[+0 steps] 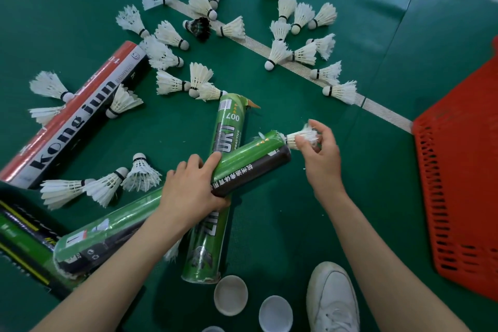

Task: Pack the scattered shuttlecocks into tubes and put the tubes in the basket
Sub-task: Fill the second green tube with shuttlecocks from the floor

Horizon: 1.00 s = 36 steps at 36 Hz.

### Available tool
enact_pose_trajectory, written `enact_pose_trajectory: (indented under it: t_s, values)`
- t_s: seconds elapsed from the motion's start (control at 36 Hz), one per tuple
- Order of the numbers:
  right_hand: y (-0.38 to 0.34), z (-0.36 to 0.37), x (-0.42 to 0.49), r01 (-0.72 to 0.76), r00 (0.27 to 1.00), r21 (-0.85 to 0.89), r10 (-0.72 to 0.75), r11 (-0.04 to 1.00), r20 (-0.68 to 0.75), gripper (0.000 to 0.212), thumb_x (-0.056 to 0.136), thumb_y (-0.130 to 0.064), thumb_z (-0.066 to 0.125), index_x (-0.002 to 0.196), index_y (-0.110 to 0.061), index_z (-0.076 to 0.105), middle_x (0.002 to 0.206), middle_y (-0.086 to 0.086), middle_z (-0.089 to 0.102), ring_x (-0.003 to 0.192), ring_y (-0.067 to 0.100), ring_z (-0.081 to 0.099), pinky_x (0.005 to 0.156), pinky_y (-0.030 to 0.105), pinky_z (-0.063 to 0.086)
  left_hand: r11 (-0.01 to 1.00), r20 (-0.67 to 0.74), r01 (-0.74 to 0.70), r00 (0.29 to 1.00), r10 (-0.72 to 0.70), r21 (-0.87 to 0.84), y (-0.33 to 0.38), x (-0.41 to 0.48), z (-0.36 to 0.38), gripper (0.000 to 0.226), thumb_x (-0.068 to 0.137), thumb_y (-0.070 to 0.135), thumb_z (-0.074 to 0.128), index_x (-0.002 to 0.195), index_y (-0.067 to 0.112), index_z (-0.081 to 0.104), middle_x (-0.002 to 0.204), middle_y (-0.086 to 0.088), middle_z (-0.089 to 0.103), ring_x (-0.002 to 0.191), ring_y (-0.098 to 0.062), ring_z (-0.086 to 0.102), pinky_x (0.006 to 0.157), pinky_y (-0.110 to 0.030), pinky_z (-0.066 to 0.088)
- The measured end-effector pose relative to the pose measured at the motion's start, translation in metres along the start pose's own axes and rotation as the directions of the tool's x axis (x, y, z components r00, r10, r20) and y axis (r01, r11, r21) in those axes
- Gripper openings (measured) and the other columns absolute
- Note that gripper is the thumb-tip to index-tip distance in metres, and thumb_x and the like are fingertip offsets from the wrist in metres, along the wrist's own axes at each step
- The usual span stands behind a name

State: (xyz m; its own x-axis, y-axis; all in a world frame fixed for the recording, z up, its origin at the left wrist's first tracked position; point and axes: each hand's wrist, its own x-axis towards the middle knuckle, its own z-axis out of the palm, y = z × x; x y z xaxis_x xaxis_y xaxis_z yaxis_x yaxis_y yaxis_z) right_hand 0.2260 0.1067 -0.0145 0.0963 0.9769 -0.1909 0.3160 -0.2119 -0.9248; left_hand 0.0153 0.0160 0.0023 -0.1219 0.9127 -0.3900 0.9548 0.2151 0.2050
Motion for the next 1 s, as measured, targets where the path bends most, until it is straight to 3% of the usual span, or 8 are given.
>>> enact_pose_trajectory:
  t_s: [0.14, 0.25, 0.36, 0.5, 0.61, 0.72, 0.83, 1.0]
  values:
    - [-0.004, 0.008, -0.013, -0.017, 0.990, 0.019, 0.014, 1.000, 0.142, 0.030, 0.100, -0.028, 0.046, 0.128, -0.023, 0.055, 0.120, -0.006, 0.053, 0.106, -0.002, 0.051, 0.091, 0.010, 0.036, 0.999, 0.000, 0.002, 1.000, -0.002, -0.037, 0.001, 0.001, -0.002, 0.094, 0.069, 0.062, 0.069, 0.144, 0.035, 0.019, 0.116, 0.000, 0.043, 0.109, -0.024, 0.046, 0.095, -0.039, 0.040]
    - [-0.006, 0.008, -0.020, -0.082, 0.988, 0.071, 0.072, 0.994, 0.136, 0.038, 0.103, -0.037, 0.030, 0.128, -0.025, 0.056, 0.146, -0.007, 0.031, 0.135, 0.004, 0.029, 0.110, 0.018, 0.020, 0.999, -0.003, -0.030, 1.000, 0.030, -0.012, 0.003, -0.003, -0.001, 0.091, 0.069, 0.061, 0.070, 0.143, 0.035, 0.022, 0.115, 0.000, 0.043, 0.107, -0.023, 0.046, 0.093, -0.038, 0.038]
    - [-0.008, 0.011, -0.032, -0.140, 0.953, 0.139, 0.095, 0.980, 0.288, 0.057, 0.098, -0.050, 0.020, 0.144, -0.023, 0.042, 0.147, -0.013, 0.037, 0.131, -0.004, 0.031, 0.102, 0.003, 0.021, 0.999, 0.014, -0.037, 0.999, 0.037, 0.000, 0.007, -0.006, 0.000, 0.093, 0.068, 0.063, 0.070, 0.142, 0.035, 0.021, 0.116, 0.000, 0.043, 0.110, -0.023, 0.046, 0.095, -0.039, 0.039]
    - [0.012, 0.015, -0.047, -0.248, 0.887, 0.133, 0.170, 0.960, 0.430, 0.076, 0.082, -0.075, 0.022, 0.144, -0.034, 0.039, 0.153, -0.011, 0.031, 0.141, 0.002, 0.022, 0.118, 0.029, 0.008, 0.999, 0.066, -0.028, 0.997, 0.025, 0.040, -0.003, -0.013, 0.003, 0.097, 0.068, 0.062, 0.071, 0.145, 0.036, 0.018, 0.117, 0.000, 0.043, 0.109, -0.021, 0.045, 0.095, -0.038, 0.038]
    - [0.023, 0.014, -0.058, -0.258, 0.923, 0.150, 0.198, 0.954, 0.330, 0.052, 0.096, -0.059, 0.030, 0.137, -0.029, 0.043, 0.143, -0.005, 0.045, 0.133, 0.009, 0.039, 0.117, 0.038, 0.025, 0.998, 0.110, -0.024, 0.994, 0.017, 0.063, -0.005, -0.022, 0.008, 0.094, 0.070, 0.058, 0.070, 0.144, 0.034, 0.018, 0.117, -0.002, 0.044, 0.109, -0.023, 0.047, 0.094, -0.039, 0.040]
    - [0.044, 0.003, -0.075, -0.253, 0.955, -0.044, 0.257, 0.966, 0.148, 0.015, 0.100, -0.033, 0.043, 0.101, -0.019, 0.048, 0.102, 0.002, 0.056, 0.097, 0.020, 0.059, 0.093, 0.042, 0.047, 0.996, 0.147, 0.013, 0.989, -0.025, 0.083, -0.009, -0.030, 0.011, 0.090, 0.071, 0.056, 0.070, 0.141, 0.027, 0.020, 0.117, -0.007, 0.046, 0.107, -0.029, 0.050, 0.090, -0.043, 0.045]
    - [0.080, -0.015, -0.105, 0.099, 0.719, -0.570, 0.337, 0.816, 0.608, 0.022, 0.090, -0.033, 0.063, 0.102, -0.014, 0.060, 0.097, 0.000, 0.057, 0.095, 0.018, 0.055, 0.080, 0.024, 0.039, 0.991, 0.173, 0.028, 0.984, -0.050, 0.130, -0.010, -0.040, 0.014, 0.086, 0.076, 0.053, 0.067, 0.140, 0.020, 0.019, 0.121, -0.010, 0.044, 0.110, -0.033, 0.048, 0.090, -0.046, 0.045]
    - [0.106, -0.024, -0.137, 0.812, 0.331, -0.416, 0.265, 0.409, 0.906, 0.052, 0.080, -0.046, 0.067, 0.122, -0.018, 0.053, 0.120, 0.003, 0.045, 0.113, 0.022, 0.038, 0.092, 0.032, 0.034, 0.976, 0.206, -0.033, 0.978, -0.013, 0.217, 0.001, -0.050, 0.020, 0.089, 0.077, 0.051, 0.068, 0.142, 0.019, 0.016, 0.125, -0.012, 0.041, 0.115, -0.034, 0.046, 0.092, -0.046, 0.040]
